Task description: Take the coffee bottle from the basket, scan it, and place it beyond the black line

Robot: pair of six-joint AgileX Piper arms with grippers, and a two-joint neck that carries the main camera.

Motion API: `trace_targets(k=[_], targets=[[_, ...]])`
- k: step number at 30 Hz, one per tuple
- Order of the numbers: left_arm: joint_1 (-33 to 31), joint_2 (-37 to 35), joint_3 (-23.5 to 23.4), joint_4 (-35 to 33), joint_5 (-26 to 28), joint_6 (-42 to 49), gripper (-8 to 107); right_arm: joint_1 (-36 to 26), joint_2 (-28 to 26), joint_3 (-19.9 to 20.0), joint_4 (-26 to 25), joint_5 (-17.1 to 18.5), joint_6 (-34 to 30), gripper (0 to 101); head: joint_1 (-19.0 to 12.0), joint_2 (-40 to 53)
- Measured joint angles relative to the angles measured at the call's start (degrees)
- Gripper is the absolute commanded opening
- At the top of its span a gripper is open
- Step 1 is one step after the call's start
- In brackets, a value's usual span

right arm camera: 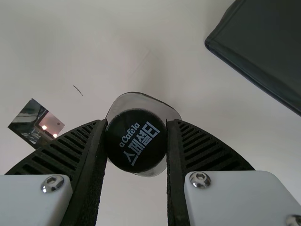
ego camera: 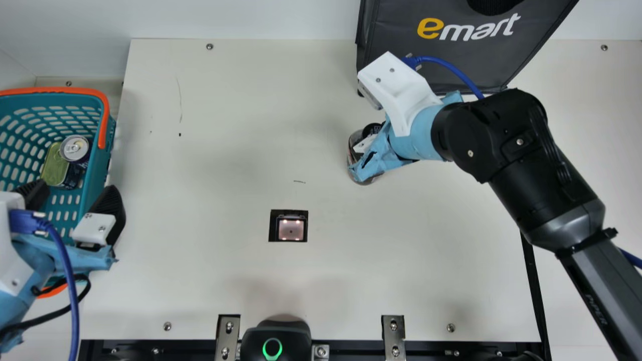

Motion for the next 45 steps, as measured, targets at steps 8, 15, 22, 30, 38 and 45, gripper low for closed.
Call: trace_targets(k=[8, 15, 22, 30, 38, 45], targets=[[0.0, 0.0, 0.0, 0.0, 0.0, 0.0, 90, -0.4, 0.7, -1.9, 0.6, 0.2, -0.6, 0, 0.0, 0.0], [0.0, 0.0, 0.0, 0.0, 0.0, 0.0, 90, -0.8, 0.8, -2.8, 0.9, 0.4, -1.3, 0, 0.0, 0.0], [0.0, 0.0, 0.0, 0.0, 0.0, 0.0, 90, -1.1, 0.6, -2.8, 1.5, 0.4, -1.6, 0, 0.0, 0.0], [0.0, 0.0, 0.0, 0.0, 0.0, 0.0, 90, -1.2, -0.2, -1.7, 1.5, 0.4, -1.6, 0, 0.0, -0.1], [0.0, 0.0, 0.0, 0.0, 0.0, 0.0, 90, -0.9, -0.9, -0.8, 1.4, 0.1, -1.0, 0, 0.0, -8.1], [0.0, 0.0, 0.0, 0.0, 0.0, 0.0, 90, -0.9, -1.3, -0.5, 0.9, 0.0, -0.1, 0, 0.0, -17.1]])
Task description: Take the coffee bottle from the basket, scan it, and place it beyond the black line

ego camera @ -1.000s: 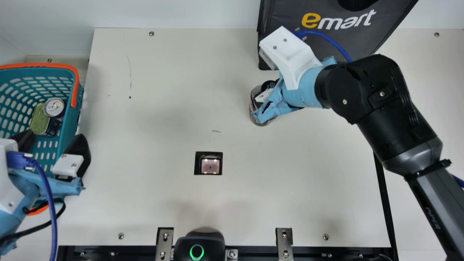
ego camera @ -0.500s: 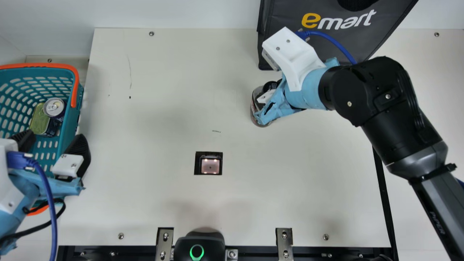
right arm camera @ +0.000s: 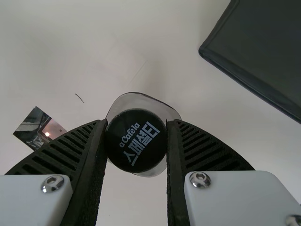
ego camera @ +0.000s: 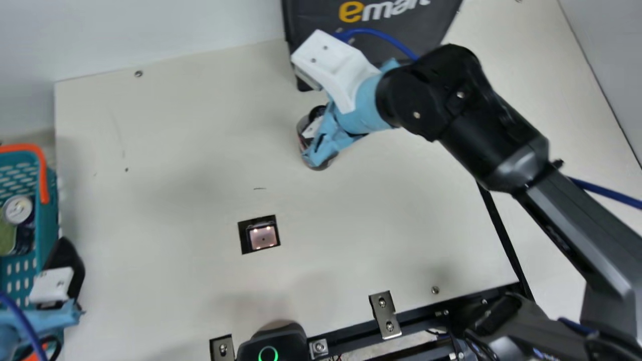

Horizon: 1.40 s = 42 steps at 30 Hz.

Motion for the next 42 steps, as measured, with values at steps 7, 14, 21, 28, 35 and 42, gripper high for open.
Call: trace_targets(k=[7, 14, 21, 28, 35, 42], targets=[[0.0, 0.0, 0.0, 0.0, 0.0, 0.0, 90, -1.5, -0.1, -0.3, -0.7, -0.4, 1.2, 0, 0.0, -2.6], [0.0, 0.0, 0.0, 0.0, 0.0, 0.0, 90, -4.4, -0.1, -1.0, -0.7, 0.0, 1.6, 0, 0.0, -2.6], [0.0, 0.0, 0.0, 0.0, 0.0, 0.0, 90, -8.5, -0.4, -1.3, -0.8, 0.2, 1.9, 0, 0.0, -2.6], [0.0, 0.0, 0.0, 0.0, 0.0, 0.0, 90, -13.6, -0.6, -1.3, -0.7, 0.5, 2.3, 0, 0.0, -2.6], [0.0, 0.0, 0.0, 0.0, 0.0, 0.0, 90, -19.7, -0.9, -1.3, -0.2, 0.9, 2.3, 0, 0.0, -2.6], [0.0, 0.0, 0.0, 0.0, 0.0, 0.0, 90, -25.7, -1.0, -1.3, 1.2, 1.5, 1.6, 0, 0.0, -2.6]])
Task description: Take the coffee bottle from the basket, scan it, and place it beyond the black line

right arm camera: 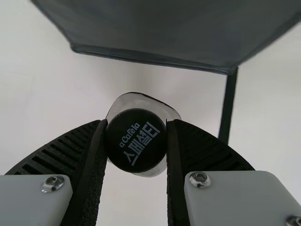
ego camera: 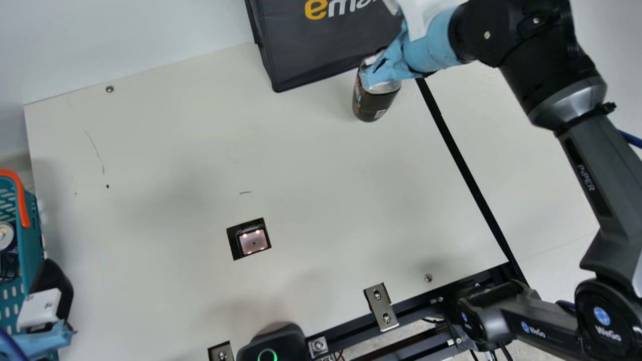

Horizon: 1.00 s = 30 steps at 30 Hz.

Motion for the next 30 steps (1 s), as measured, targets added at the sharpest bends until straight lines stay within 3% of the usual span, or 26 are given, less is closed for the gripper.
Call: trace_targets(k=[30], targets=[[0.0, 0.0, 0.0, 0.0, 0.0, 0.0, 90, -20.7, 2.8, -1.0, 0.9, -1.5, -3.6, 0, 0.0, -0.1]])
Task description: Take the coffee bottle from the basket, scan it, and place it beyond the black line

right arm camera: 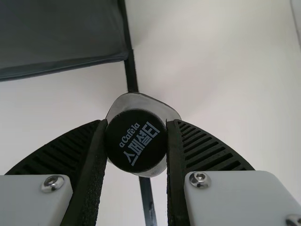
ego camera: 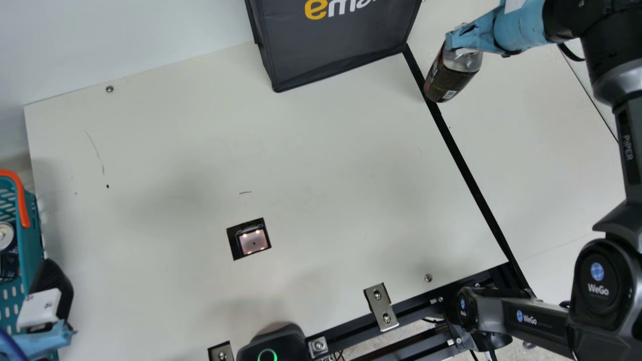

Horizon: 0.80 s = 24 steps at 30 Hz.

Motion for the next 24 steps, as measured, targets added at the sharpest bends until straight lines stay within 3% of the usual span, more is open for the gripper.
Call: trace_targets(k=[24], targets=[[0.0, 0.0, 0.0, 0.0, 0.0, 0.0, 90, -5.8, 1.1, 2.6, -3.3, -4.1, 0.5, 0, 0.0, 0.1]])
